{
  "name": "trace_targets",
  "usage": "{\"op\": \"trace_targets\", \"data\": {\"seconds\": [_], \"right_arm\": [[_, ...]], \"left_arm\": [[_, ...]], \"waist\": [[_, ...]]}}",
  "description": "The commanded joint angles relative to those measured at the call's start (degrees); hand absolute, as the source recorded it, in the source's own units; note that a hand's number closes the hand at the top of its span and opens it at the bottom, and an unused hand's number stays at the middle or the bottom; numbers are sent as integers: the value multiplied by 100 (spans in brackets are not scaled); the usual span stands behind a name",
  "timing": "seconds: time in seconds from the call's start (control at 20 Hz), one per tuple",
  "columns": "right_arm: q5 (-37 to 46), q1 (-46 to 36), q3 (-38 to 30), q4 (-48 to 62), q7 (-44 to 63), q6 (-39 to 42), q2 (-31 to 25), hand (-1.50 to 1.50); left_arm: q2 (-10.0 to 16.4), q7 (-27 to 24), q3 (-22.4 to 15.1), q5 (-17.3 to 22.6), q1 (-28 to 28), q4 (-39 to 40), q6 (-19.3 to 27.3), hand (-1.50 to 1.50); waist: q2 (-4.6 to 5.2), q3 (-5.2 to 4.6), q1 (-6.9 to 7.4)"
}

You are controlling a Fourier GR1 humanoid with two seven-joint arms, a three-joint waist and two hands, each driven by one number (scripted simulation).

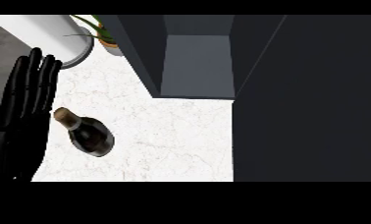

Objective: Pick up the wine, place it into the cabinet and close the cabinet

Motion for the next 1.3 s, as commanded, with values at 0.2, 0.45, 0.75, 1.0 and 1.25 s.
{"op": "trace_targets", "data": {"seconds": [0.2, 0.45, 0.75, 1.0, 1.25], "right_arm": [[121, 888, 361, -577, -283, 22, 263, -150], [-985, 1113, 656, -539, 502, 918, -73, -150], [-1488, 1159, 305, -1236, 1158, 1052, -294, -150], [-1572, 919, 197, -1279, 1556, 928, -161, -150], [-1350, 1248, 526, -2210, 2180, 748, -34, -150]], "left_arm": [[904, -142, 468, 1409, -406, 803, -1612, -150], [456, 1497, 318, 3027, -441, 1266, -1569, -150], [642, 2242, 595, 3628, -1132, 1346, -1325, -150], [602, 2423, 678, 3722, -1101, 1291, -1272, -150], [475, 2503, 601, 3612, -756, 748, -1181, -150]], "waist": [[-178, -91, -271], [-174, -80, -258], [-174, -83, -190], [-171, -83, -171], [-177, -84, -178]]}}
